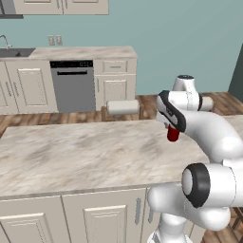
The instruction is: Four empty soda cans are scattered around the kitchen. Gather all the cans and cluster them next to the stove for recycling.
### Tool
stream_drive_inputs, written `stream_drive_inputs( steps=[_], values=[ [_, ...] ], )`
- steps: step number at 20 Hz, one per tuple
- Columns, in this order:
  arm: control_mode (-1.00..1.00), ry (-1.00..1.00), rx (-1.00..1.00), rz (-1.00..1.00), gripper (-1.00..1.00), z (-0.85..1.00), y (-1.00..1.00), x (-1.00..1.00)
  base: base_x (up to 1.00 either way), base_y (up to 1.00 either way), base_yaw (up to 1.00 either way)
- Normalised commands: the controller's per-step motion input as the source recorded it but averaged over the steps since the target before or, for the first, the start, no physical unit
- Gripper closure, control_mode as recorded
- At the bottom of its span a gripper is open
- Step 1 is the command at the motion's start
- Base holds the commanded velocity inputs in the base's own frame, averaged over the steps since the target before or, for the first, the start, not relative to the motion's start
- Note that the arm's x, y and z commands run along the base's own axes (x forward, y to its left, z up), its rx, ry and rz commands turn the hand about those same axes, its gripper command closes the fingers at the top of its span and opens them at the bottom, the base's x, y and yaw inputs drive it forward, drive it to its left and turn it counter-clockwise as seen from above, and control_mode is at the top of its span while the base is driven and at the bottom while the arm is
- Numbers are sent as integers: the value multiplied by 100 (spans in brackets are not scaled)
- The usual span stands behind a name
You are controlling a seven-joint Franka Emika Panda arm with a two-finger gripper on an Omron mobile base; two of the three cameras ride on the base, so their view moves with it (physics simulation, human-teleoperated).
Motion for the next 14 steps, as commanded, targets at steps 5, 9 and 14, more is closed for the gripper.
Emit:
stream_drive_inputs(
  steps=[5,9,14],
  values=[
    [-100,8,0,-8,100,-2,0,0,0,0,0],
    [-100,12,0,-5,100,-12,0,0,0,0,0],
    [-100,12,0,-3,100,-16,1,0,0,0,0]
  ],
)
